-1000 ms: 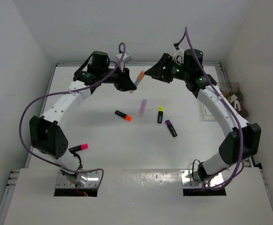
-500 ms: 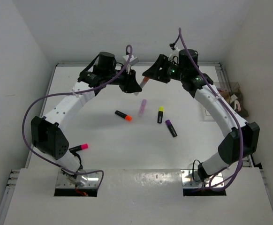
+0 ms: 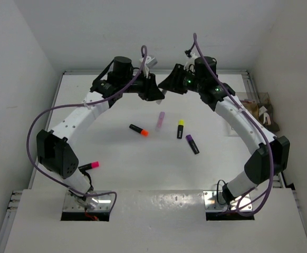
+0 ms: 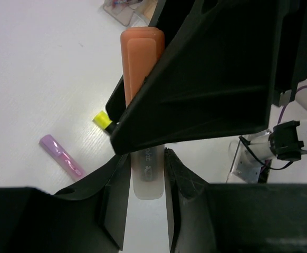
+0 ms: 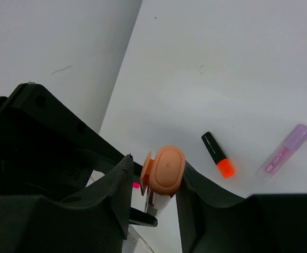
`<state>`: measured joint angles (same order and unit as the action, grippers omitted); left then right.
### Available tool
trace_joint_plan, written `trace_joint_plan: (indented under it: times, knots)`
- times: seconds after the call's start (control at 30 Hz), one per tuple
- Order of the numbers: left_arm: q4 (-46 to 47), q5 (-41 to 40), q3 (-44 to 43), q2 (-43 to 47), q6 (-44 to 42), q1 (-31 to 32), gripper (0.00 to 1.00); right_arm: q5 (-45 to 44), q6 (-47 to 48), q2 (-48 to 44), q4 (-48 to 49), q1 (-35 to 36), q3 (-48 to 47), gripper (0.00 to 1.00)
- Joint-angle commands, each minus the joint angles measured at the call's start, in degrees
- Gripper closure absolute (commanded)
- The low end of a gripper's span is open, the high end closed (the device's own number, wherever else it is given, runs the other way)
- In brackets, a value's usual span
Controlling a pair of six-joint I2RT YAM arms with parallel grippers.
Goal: Sort the stationery into containers
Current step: Pass the stationery from the left arm to the right, then place the stationery into the container
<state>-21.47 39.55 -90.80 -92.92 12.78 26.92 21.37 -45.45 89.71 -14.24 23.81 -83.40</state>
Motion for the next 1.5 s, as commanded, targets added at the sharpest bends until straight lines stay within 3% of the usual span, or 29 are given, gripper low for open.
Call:
trace_joint_plan:
  times: [0.0, 0.13, 0.2, 0.23, 0.27, 0.3, 0.37, 0.47, 0.6, 0.7, 0.87, 1.07, 1.47]
  knots:
    - [3.89, -0.27, -2.80, -0.50, 4.36, 0.77, 1.00, -2.11, 1.15, 0.55, 1.85, 0.36, -2.91, 0.65]
    - [4.51, 0.09, -2.28, -0.59, 5.24, 1.12, 1.00, -3.17, 2.55, 0.55, 1.59, 0.36, -2.74, 0.88]
    - [4.43, -0.18, -2.10, -0.33, 5.33, 1.03, 0.87, -4.22, 3.26, 0.29, 1.15, 0.53, -2.48, 0.95]
    - [4.34, -0.26, -2.01, -0.24, 5.16, 0.95, 0.75, -4.40, 4.40, 0.11, 1.06, 0.27, -2.47, 0.98]
    - [3.99, -0.61, -1.92, 0.11, 5.07, 0.51, 0.53, -4.32, 4.75, -0.50, 0.62, -0.25, -2.39, 0.99]
    - [3.38, -0.96, -2.01, 0.20, 3.94, 0.24, 0.39, -3.53, 6.06, -0.85, 0.44, -0.95, -2.30, 1.00]
    - [1.09, -1.58, -2.62, 0.99, 2.26, -1.50, 0.00, -3.17, 10.00, -2.51, -1.40, -4.55, -2.39, 1.00]
    - [-2.86, -3.25, -3.41, 1.60, -2.66, -3.96, 0.00, -2.38, 17.82, -4.10, -7.71, -12.28, -3.70, 1.00]
    - [-9.97, -6.76, -4.38, 0.38, -10.30, -5.21, 0.00, -4.83, 40.54, -1.83, -21.59, -25.87, -8.00, 1.00]
    - [-10.61, -6.77, -2.63, 0.02, -11.19, -6.26, 0.00, -9.04, 54.09, 1.41, -31.96, -33.27, -10.73, 1.00]
    - [-9.99, -8.08, 0.80, 0.99, -11.98, -6.79, 0.00, -18.89, 69.59, 6.34, -35.33, -40.06, -10.91, 1.00]
    - [-11.48, -8.00, 0.02, 0.82, -14.16, -6.97, 0.00, -21.02, 71.21, 13.82, -34.89, -45.78, -12.93, 1.00]
    - [-14.65, -10.10, -0.08, -0.50, -17.96, -6.61, 0.00, -21.19, 70.33, 23.39, -28.83, -46.66, -11.35, 1.00]
